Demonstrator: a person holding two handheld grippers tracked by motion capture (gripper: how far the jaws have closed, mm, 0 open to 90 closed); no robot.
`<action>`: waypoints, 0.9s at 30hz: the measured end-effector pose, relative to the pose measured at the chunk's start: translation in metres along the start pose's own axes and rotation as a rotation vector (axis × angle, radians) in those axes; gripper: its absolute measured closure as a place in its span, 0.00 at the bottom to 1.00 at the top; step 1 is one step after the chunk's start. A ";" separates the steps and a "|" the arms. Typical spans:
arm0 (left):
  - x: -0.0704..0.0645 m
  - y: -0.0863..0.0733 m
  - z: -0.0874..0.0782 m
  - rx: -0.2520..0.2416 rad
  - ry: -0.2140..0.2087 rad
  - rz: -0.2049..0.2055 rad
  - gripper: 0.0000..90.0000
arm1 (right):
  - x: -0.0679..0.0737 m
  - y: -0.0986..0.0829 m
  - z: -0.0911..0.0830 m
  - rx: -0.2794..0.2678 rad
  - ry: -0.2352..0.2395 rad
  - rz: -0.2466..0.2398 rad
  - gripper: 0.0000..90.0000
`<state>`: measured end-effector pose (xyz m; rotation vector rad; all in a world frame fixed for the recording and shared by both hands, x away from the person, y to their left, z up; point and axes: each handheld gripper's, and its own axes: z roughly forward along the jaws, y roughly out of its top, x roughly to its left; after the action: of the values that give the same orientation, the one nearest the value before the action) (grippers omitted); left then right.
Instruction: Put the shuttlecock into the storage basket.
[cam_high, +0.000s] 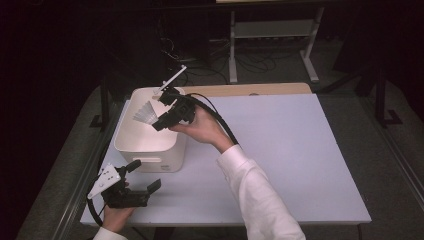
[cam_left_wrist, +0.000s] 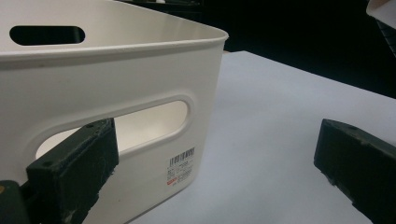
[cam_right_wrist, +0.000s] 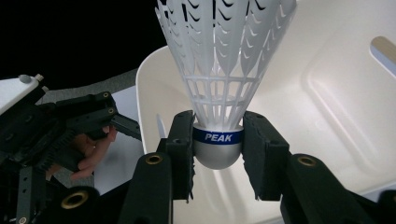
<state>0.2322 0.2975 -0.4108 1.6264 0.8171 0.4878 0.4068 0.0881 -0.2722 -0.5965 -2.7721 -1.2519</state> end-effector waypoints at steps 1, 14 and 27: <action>0.000 0.000 0.000 -0.002 -0.001 0.000 0.00 | -0.001 -0.001 0.002 0.003 0.002 0.003 0.71; 0.000 0.000 0.000 0.008 -0.001 0.008 0.00 | -0.002 -0.006 0.015 0.032 0.018 0.015 0.71; -0.001 0.000 0.000 0.015 -0.005 0.006 0.00 | -0.008 -0.012 0.030 0.080 0.052 0.054 0.58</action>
<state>0.2321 0.2968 -0.4112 1.6435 0.8136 0.4832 0.4132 0.1003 -0.3021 -0.6194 -2.7291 -1.1242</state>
